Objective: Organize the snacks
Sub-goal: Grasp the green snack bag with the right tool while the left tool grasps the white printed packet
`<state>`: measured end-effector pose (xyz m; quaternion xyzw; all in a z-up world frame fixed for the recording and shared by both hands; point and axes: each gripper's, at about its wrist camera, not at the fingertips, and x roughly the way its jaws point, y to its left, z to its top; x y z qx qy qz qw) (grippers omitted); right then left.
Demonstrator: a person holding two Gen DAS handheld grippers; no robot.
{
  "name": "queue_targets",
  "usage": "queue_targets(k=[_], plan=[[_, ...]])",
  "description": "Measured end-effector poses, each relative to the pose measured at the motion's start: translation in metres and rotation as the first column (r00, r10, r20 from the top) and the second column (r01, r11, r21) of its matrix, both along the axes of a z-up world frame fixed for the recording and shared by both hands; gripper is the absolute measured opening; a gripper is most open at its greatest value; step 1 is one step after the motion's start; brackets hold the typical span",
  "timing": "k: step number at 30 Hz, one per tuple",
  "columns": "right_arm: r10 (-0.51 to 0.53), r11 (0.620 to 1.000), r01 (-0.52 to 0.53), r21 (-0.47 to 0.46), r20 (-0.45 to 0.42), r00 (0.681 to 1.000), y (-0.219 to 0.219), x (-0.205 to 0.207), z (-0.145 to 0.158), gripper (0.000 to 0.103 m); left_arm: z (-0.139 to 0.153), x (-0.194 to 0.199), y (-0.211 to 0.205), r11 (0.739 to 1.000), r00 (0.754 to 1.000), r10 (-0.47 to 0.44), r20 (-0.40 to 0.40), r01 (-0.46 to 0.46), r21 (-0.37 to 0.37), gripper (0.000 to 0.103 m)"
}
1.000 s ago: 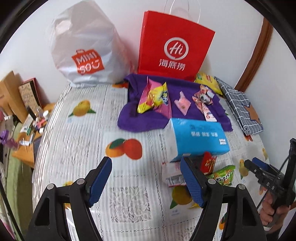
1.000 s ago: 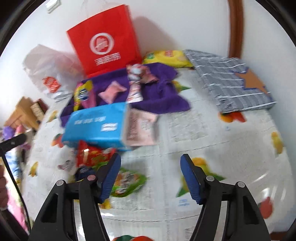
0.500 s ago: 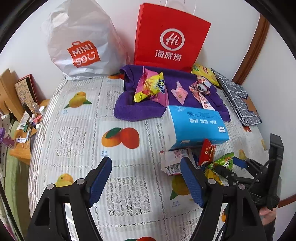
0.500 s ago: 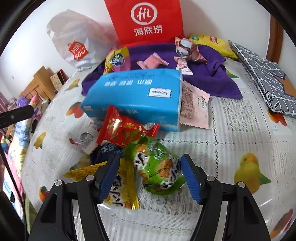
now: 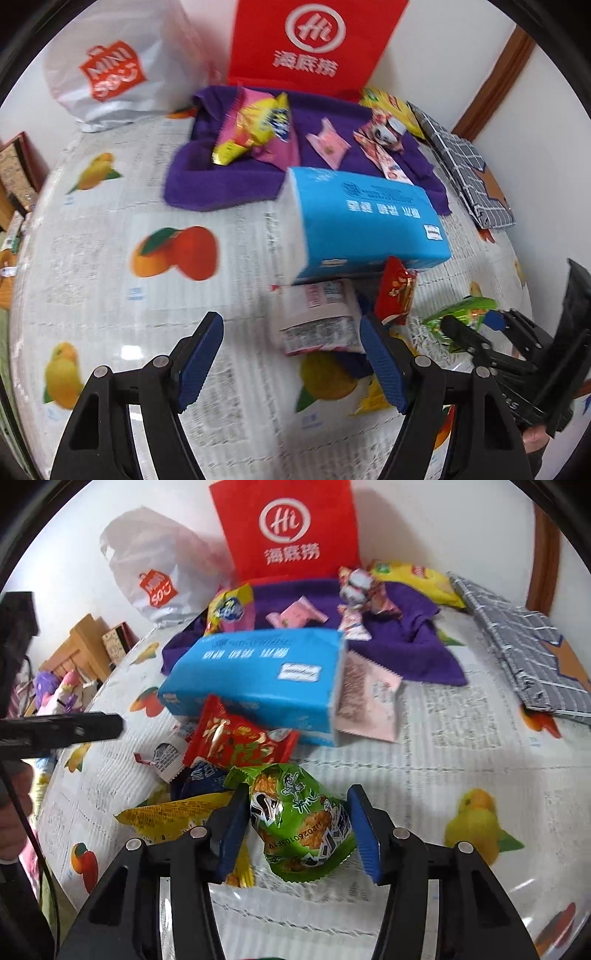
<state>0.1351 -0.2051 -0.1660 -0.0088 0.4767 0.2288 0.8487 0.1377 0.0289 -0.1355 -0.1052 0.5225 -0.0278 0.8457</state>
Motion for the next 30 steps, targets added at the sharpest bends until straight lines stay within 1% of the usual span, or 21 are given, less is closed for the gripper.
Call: queue_targets(k=[2, 3, 5, 7, 10, 11, 14, 16, 17, 18, 19, 20, 21, 22, 24, 25, 27, 30], plan=[[-0.018, 1.000, 0.018, 0.004, 0.008, 1.000, -0.010, -0.002, 0.005, 0.051, -0.009, 0.008, -0.006, 1.000, 1.000, -0.005, -0.028, 0.004, -0.009, 0.075], [-0.025, 1.000, 0.025, 0.006, 0.008, 1.000, -0.014, -0.002, 0.006, 0.046, -0.014, 0.012, -0.009, 1.000, 0.999, -0.015, -0.044, 0.014, -0.018, 0.075], [-0.046, 0.999, 0.046, 0.013, 0.007, 0.999, -0.023, -0.002, 0.009, 0.046, -0.022, 0.016, -0.013, 1.000, 0.998, -0.024, -0.059, 0.023, -0.017, 0.075], [-0.066, 0.998, 0.066, 0.016, 0.007, 0.998, -0.030, -0.003, 0.009, 0.040, -0.032, 0.021, -0.016, 1.000, 0.997, -0.017, -0.077, 0.016, -0.007, 0.075], [-0.060, 0.998, 0.061, 0.022, -0.002, 0.998, -0.033, -0.004, 0.006, 0.040, -0.043, 0.024, -0.018, 0.999, 0.995, -0.014, -0.101, 0.010, -0.035, 0.075], [-0.055, 0.998, 0.055, 0.015, -0.003, 0.998, -0.033, -0.004, 0.004, 0.040, -0.043, 0.024, -0.020, 1.000, 0.996, -0.009, -0.086, 0.007, -0.028, 0.076], [-0.038, 0.999, 0.038, 0.005, 0.011, 0.999, -0.032, -0.006, 0.001, 0.043, -0.045, 0.025, -0.029, 1.000, 0.998, -0.011, -0.065, 0.013, 0.028, 0.076], [-0.025, 1.000, 0.025, 0.008, -0.010, 1.000, -0.031, -0.005, -0.004, 0.054, -0.045, 0.025, -0.031, 0.998, 0.998, -0.014, -0.060, 0.017, 0.054, 0.076], [-0.017, 1.000, 0.017, 0.000, -0.022, 1.000, -0.030, -0.005, -0.008, 0.057, -0.045, 0.025, -0.032, 0.998, 0.998, -0.015, -0.058, 0.019, 0.067, 0.075], [-0.013, 1.000, 0.013, -0.014, -0.022, 1.000, -0.029, -0.006, -0.011, 0.061, -0.045, 0.024, -0.032, 0.997, 0.998, -0.019, -0.055, 0.023, 0.072, 0.070], [-0.010, 0.999, 0.009, -0.033, -0.020, 1.000, -0.027, -0.007, -0.014, 0.061, -0.044, 0.023, -0.033, 0.997, 0.998, -0.035, -0.051, 0.038, 0.070, 0.066], [-0.007, 0.998, 0.006, -0.055, -0.020, 1.000, -0.025, -0.007, -0.019, 0.061, -0.043, 0.024, -0.033, 0.997, 0.998, -0.046, -0.051, 0.049, 0.065, 0.061], [-0.007, 0.998, 0.005, -0.061, -0.022, 1.000, -0.025, -0.006, -0.022, 0.061, -0.042, 0.023, -0.032, 0.997, 0.997, -0.053, -0.053, 0.056, 0.059, 0.059], [-0.011, 0.998, 0.010, -0.060, -0.024, 1.000, -0.024, -0.006, -0.025, 0.061, -0.042, 0.021, -0.031, 0.997, 0.997, -0.053, -0.052, 0.055, 0.054, 0.058], [-0.027, 0.998, 0.026, -0.059, -0.019, 0.999, -0.025, -0.005, -0.029, 0.060, -0.040, 0.017, -0.028, 0.997, 0.997, -0.058, -0.049, 0.060, 0.040, 0.048], [-0.029, 0.998, 0.028, -0.057, -0.017, 0.999, -0.025, -0.004, -0.029, 0.056, -0.038, 0.015, -0.026, 0.997, 0.997, -0.059, -0.046, 0.061, 0.037, 0.046], [-0.031, 0.999, 0.030, -0.032, -0.012, 0.999, -0.026, -0.003, -0.027, 0.055, -0.033, 0.009, -0.024, 0.997, 0.997, -0.063, -0.044, 0.065, 0.044, 0.041], [-0.055, 0.998, 0.055, -0.013, -0.020, 0.998, -0.028, 0.004, -0.027, 0.065, -0.030, 0.001, -0.019, 0.996, 0.997, -0.060, -0.041, 0.062, 0.056, 0.039]])
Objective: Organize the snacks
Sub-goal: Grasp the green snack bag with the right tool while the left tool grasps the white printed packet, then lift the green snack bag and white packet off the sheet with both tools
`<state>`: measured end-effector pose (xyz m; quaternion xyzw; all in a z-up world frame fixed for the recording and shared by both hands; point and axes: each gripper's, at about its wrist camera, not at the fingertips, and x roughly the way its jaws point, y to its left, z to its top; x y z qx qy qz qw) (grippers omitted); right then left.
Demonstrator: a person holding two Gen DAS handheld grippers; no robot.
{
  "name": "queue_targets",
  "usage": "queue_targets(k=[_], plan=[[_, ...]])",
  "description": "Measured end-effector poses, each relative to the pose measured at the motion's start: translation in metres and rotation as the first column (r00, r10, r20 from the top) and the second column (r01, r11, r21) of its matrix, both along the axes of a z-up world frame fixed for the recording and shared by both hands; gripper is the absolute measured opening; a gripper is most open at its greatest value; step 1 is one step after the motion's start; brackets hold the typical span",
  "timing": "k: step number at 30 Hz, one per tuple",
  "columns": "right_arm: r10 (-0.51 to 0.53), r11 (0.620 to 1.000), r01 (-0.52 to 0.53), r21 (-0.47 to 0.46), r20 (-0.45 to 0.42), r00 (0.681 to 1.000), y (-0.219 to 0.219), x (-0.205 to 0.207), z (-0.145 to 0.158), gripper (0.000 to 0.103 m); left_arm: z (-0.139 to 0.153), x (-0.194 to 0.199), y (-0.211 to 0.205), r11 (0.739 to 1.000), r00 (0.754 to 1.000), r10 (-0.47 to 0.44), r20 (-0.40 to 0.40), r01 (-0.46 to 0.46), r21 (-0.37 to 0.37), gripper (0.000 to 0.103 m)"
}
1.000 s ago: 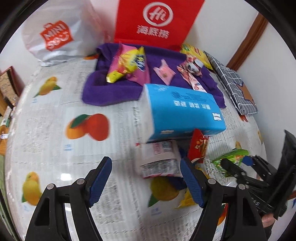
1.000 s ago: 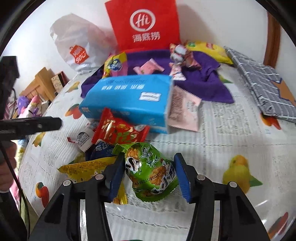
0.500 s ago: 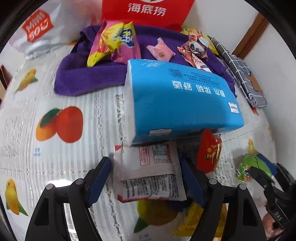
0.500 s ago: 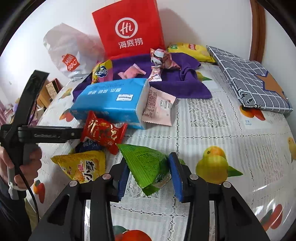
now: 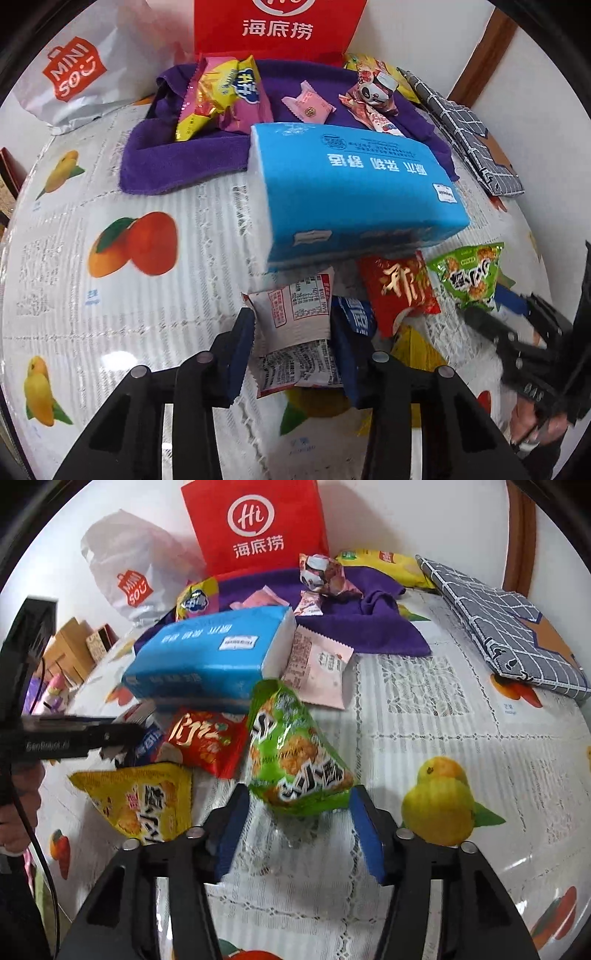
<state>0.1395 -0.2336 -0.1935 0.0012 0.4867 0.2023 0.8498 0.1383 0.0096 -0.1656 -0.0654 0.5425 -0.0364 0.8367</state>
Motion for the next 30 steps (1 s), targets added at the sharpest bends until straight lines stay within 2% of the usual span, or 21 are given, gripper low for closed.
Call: queue_targets(k=[4, 9, 10, 17, 19, 22, 24, 28, 30], plan=[[-0.040, 0.998, 0.041, 0.046, -0.011, 0.999, -0.003, 0.012, -0.005, 0.067, 0.002, -0.012, 0.011, 0.999, 1.000, 0.022, -0.009, -0.022, -0.029, 0.038], [-0.041, 0.996, 0.041, 0.075, 0.010, 0.999, 0.000, 0.015, -0.004, 0.064, 0.011, -0.023, 0.017, 0.999, 0.999, 0.033, 0.012, -0.032, -0.031, 0.038], [-0.038, 0.996, 0.037, 0.077, 0.018, 0.999, 0.001, 0.014, -0.003, 0.053, 0.014, -0.024, 0.019, 0.999, 0.999, 0.034, 0.014, -0.034, -0.035, 0.038], [-0.009, 0.998, 0.006, 0.063, 0.055, 0.998, 0.004, 0.001, 0.016, 0.045, 0.028, -0.029, 0.014, 0.999, 0.998, 0.028, 0.052, -0.025, -0.047, 0.038], [-0.010, 0.997, 0.006, 0.072, 0.052, 0.999, 0.002, -0.003, 0.020, 0.038, 0.031, -0.032, 0.013, 0.998, 0.998, 0.025, 0.059, -0.021, -0.060, 0.038], [-0.011, 0.996, 0.006, 0.084, 0.051, 0.999, -0.003, -0.011, 0.027, 0.038, 0.035, -0.036, 0.010, 0.998, 0.997, 0.017, 0.069, -0.013, -0.065, 0.038], [-0.010, 0.997, 0.007, 0.072, 0.047, 0.999, -0.003, -0.012, 0.027, 0.041, 0.037, -0.038, 0.010, 0.998, 0.997, 0.018, 0.074, -0.012, -0.069, 0.038], [-0.002, 0.998, 0.000, 0.067, 0.027, 1.000, 0.002, -0.006, 0.018, 0.066, 0.038, -0.044, 0.011, 0.997, 0.997, 0.020, 0.074, -0.014, -0.079, 0.038], [0.005, 0.999, -0.006, 0.047, 0.013, 1.000, 0.007, -0.002, 0.009, 0.066, 0.039, -0.046, 0.012, 0.997, 0.997, 0.022, 0.074, -0.017, -0.079, 0.038]])
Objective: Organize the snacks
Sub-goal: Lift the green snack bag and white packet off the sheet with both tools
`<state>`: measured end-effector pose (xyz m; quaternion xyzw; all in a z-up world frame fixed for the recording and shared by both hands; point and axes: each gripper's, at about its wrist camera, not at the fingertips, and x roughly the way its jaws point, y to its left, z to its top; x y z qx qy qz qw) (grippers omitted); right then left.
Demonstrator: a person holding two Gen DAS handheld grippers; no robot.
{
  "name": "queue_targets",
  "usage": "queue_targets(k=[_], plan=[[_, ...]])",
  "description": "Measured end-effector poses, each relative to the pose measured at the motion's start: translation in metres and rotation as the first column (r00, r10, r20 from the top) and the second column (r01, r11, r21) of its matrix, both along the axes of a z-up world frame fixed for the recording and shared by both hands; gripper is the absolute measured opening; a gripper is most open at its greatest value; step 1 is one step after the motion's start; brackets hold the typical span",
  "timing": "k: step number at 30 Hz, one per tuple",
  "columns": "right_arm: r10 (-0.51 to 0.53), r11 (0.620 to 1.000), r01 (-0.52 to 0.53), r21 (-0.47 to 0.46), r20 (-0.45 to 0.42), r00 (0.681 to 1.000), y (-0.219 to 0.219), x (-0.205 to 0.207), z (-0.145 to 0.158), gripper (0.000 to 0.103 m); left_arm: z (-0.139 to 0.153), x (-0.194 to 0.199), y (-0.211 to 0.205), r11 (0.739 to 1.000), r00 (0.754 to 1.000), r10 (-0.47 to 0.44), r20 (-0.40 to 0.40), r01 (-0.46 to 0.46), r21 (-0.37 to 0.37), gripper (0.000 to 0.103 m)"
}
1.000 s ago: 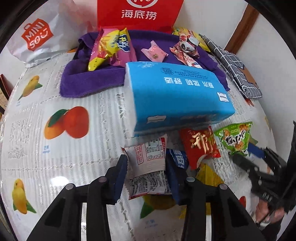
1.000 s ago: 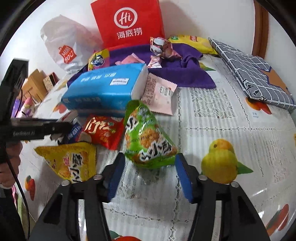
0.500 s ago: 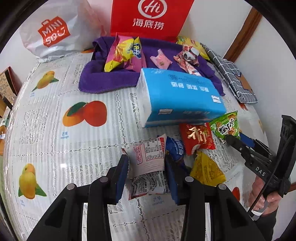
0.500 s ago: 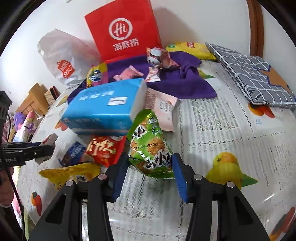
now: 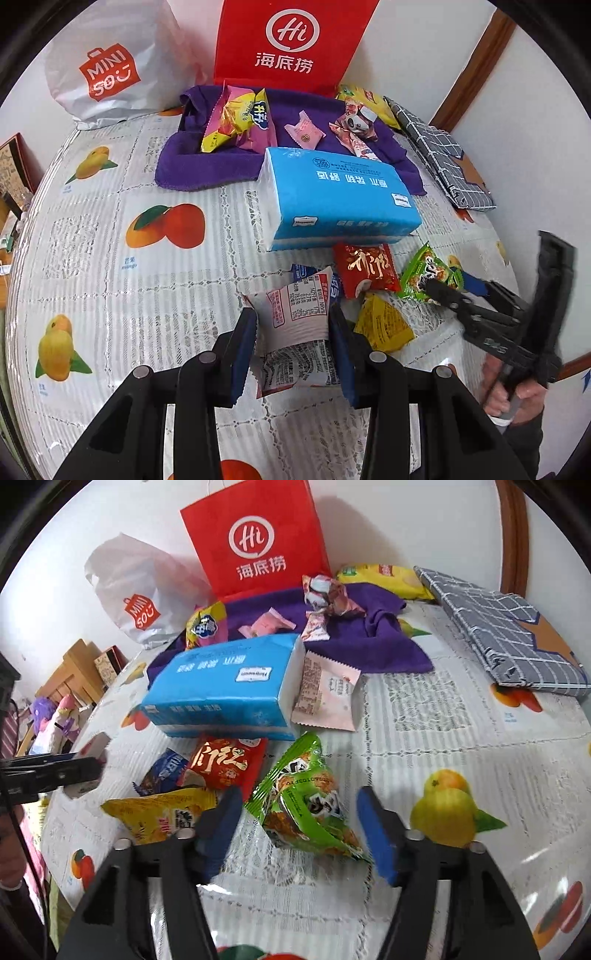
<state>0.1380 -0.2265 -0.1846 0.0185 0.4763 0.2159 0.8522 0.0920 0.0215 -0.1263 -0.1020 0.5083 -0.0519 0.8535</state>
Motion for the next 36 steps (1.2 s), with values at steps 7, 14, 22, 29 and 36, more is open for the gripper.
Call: queue_targets(k=[7, 14, 22, 29, 36], plan=[[0.020, 0.997, -0.019, -0.071, 0.014, 1.000, 0.010, -0.005, -0.006, 0.049, 0.012, -0.008, 0.001, 1.000, 1.000, 0.011, 0.025, -0.011, 0.004, 0.038], [-0.038, 0.998, 0.041, -0.047, 0.053, 0.998, -0.007, -0.012, 0.029, 0.048, 0.029, -0.011, -0.013, 1.000, 0.998, -0.006, 0.064, 0.007, -0.010, 0.038], [-0.095, 0.995, 0.098, -0.028, 0.100, 0.990, -0.017, -0.013, 0.076, 0.049, 0.052, -0.006, -0.025, 0.999, 0.994, -0.030, 0.104, 0.032, -0.022, 0.038], [-0.092, 0.995, 0.098, -0.034, 0.138, 0.986, -0.011, 0.001, 0.111, 0.049, 0.078, 0.004, -0.025, 0.999, 0.990, -0.038, 0.137, 0.042, -0.030, 0.038], [-0.080, 0.995, 0.090, -0.051, 0.170, 0.982, 0.004, 0.024, 0.138, 0.049, 0.097, 0.024, -0.018, 0.999, 0.985, -0.026, 0.169, 0.031, -0.024, 0.038]])
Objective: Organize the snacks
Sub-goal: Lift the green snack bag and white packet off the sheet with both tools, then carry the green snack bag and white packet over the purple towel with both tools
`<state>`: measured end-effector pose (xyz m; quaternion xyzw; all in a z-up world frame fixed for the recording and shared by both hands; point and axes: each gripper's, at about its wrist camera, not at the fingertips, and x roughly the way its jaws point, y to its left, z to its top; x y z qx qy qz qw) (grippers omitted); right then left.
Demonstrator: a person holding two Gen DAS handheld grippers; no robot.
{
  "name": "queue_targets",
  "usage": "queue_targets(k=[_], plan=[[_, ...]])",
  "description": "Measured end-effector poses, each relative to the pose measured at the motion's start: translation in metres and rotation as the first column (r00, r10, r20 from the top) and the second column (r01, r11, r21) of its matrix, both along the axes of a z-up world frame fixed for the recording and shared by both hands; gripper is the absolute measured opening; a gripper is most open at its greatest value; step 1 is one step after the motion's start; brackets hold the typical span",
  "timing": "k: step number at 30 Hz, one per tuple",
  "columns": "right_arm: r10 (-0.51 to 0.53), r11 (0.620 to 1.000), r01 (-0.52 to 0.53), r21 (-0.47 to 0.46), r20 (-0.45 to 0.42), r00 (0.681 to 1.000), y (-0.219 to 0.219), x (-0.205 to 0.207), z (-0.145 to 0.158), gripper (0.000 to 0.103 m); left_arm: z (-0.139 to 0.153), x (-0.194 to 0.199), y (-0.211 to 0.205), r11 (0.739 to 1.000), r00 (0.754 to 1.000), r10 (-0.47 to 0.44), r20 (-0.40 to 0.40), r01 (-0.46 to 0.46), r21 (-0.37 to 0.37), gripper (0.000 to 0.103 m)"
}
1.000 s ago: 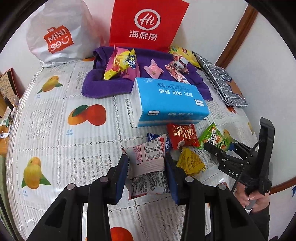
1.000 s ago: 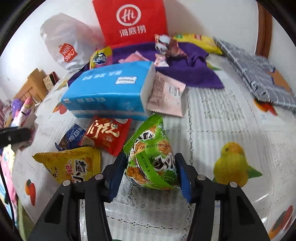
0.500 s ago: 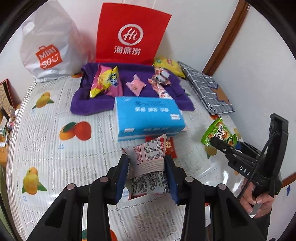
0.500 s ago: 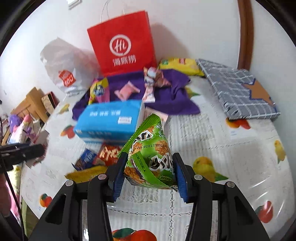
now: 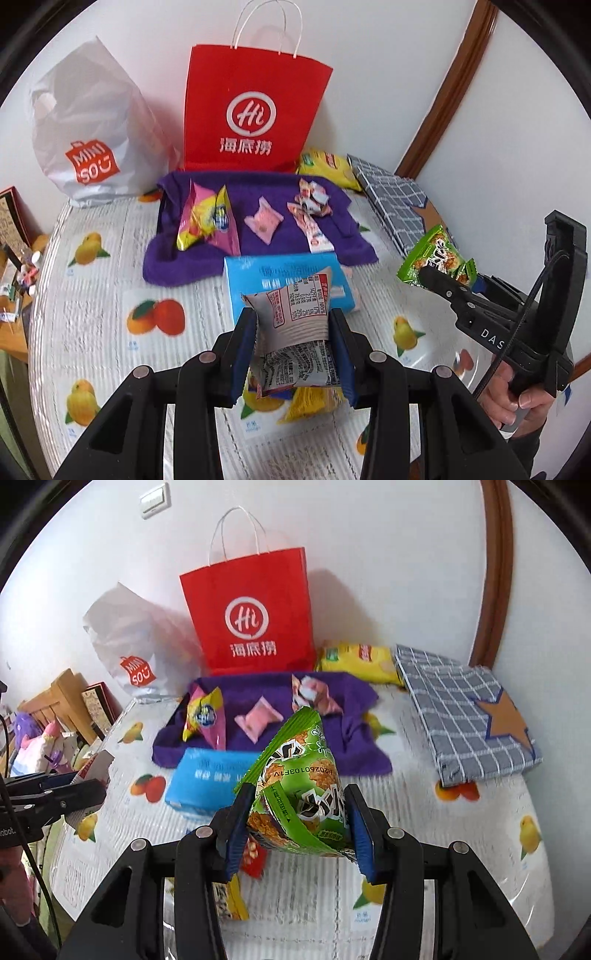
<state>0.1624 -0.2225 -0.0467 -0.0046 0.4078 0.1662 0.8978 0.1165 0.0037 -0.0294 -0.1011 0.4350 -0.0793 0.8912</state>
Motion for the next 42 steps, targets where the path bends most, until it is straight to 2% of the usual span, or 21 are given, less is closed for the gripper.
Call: queue_targets(k=[6, 19, 26, 42], plan=[[0.009, 1.000, -0.010, 0.015, 0.033, 0.999, 0.014, 0.029, 0.012, 0.049, 0.007, 0.025, 0.009, 1.000, 0.999, 0.011, 0.031, -0.012, 0.025, 0.038], [0.019, 0.999, -0.020, 0.035, 0.022, 1.000, 0.053, 0.111, -0.007, 0.049, 0.004, 0.098, 0.033, 1.000, 0.998, 0.028, 0.051, -0.028, 0.009, 0.038], [0.024, 0.999, -0.026, 0.033, 0.042, 0.999, 0.062, 0.137, -0.012, 0.049, -0.004, 0.127, 0.035, 1.000, 0.998, 0.024, 0.052, -0.023, -0.008, 0.038], [0.062, 0.997, -0.063, 0.044, 0.018, 0.998, 0.075, 0.177, -0.032, 0.049, -0.024, 0.182, 0.043, 1.000, 0.999, 0.027, 0.017, -0.027, -0.014, 0.038]])
